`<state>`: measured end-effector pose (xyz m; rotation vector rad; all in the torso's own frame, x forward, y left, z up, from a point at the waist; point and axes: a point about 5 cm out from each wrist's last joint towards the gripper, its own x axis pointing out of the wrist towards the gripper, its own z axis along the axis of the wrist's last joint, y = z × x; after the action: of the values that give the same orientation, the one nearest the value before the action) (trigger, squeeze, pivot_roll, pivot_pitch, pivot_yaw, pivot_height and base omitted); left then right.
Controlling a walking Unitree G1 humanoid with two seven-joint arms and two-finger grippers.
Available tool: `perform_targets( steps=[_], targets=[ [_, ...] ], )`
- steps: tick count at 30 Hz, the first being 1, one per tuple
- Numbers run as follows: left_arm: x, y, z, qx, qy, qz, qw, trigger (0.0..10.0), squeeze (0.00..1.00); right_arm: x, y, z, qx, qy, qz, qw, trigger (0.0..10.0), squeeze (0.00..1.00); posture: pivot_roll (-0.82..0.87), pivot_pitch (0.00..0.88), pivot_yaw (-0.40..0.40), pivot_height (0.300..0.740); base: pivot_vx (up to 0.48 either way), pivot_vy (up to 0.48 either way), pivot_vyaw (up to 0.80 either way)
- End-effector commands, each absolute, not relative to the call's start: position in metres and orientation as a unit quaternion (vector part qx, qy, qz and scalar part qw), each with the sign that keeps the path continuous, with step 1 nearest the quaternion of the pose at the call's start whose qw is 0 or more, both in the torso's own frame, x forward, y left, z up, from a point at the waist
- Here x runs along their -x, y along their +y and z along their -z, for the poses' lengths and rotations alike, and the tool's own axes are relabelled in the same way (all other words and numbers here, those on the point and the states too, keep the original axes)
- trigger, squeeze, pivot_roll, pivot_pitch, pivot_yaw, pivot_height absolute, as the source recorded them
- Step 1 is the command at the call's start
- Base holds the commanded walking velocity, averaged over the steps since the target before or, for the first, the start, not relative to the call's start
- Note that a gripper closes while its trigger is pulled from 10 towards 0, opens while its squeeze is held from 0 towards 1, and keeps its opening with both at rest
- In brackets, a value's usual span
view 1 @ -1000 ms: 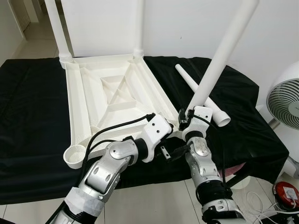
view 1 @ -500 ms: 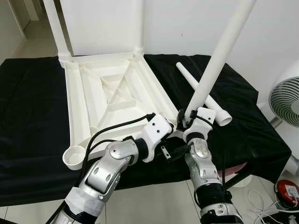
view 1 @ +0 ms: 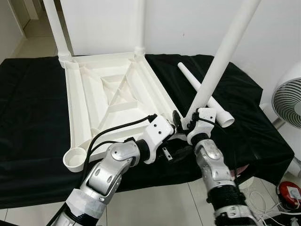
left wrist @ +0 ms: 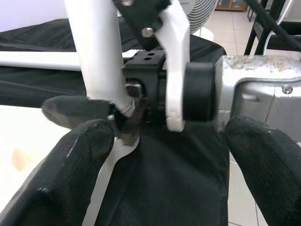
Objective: Building children table
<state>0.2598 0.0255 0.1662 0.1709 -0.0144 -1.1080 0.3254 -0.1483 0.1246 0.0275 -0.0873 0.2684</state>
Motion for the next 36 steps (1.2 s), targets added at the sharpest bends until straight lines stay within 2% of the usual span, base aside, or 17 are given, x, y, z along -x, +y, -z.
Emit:
perform_targets(
  steps=[1, 11, 20, 21, 22, 23, 34, 35, 36],
  targets=[
    [-0.257, 0.024, -0.161, -0.082, 0.003, 0.526, 0.846, 10.0, 0.00, -0.326, -0.149, -0.120, 0.011, -0.038, -0.183, 0.982, 10.0, 0.00, -0.08, 0.000, -0.052, 0.740, 0.000, 0.000, 0.00],
    [-0.255, 0.025, -0.150, -0.084, 0.018, 0.529, 0.844, 10.0, 0.00, -0.337, -0.169, -0.121, 0.067, -0.023, -0.256, 0.964, 10.0, 0.00, -0.08, 0.000, -0.056, 0.740, 0.000, 0.000, 0.00],
    [-0.255, 0.024, -0.150, -0.084, 0.019, 0.528, 0.845, 10.0, 0.00, -0.345, -0.174, -0.125, 0.087, -0.017, -0.273, 0.958, 10.0, 0.00, -0.08, 0.000, -0.052, 0.740, 0.000, 0.000, 0.00],
    [-0.256, 0.024, -0.150, -0.085, 0.018, 0.528, 0.845, 10.0, 0.00, -0.348, -0.175, -0.127, 0.093, -0.017, -0.277, 0.956, 4.5, 0.00, -0.08, 0.000, -0.053, 0.740, 0.000, 0.000, 0.00],
    [-0.256, 0.024, -0.150, -0.085, 0.018, 0.528, 0.845, 10.0, 0.00, -0.348, -0.175, -0.127, 0.093, -0.017, -0.277, 0.956, 4.5, 0.00, -0.08, 0.000, -0.053, 0.740, 0.000, 0.000, 0.00],
    [-0.257, 0.024, -0.151, -0.086, 0.016, 0.528, 0.845, 10.0, 0.00, -0.350, -0.176, -0.128, 0.094, -0.014, -0.282, 0.955, 0.0, 0.00, -0.08, 0.000, -0.053, 0.740, 0.000, 0.000, 0.00],
    [-0.258, 0.024, -0.154, -0.087, 0.011, 0.525, 0.847, 10.0, 0.00, -0.346, -0.178, -0.114, 0.086, 0.015, -0.304, 0.949, 0.0, 0.00, -0.07, 0.000, -0.057, 0.740, 0.000, 0.000, 0.00],
    [-0.258, 0.023, -0.154, -0.086, 0.010, 0.525, 0.846, 10.0, 0.00, -0.345, -0.178, -0.111, 0.079, 0.021, -0.301, 0.950, 10.0, 0.00, -0.07, 0.000, -0.057, 0.740, 0.000, 0.000, 0.00],
    [-0.258, 0.023, -0.154, -0.086, 0.010, 0.526, 0.846, 10.0, 0.00, -0.345, -0.178, -0.108, 0.076, 0.026, -0.297, 0.952, 10.0, 0.00, -0.08, 0.000, -0.057, 0.740, 0.000, 0.000, 0.00]
  ],
)
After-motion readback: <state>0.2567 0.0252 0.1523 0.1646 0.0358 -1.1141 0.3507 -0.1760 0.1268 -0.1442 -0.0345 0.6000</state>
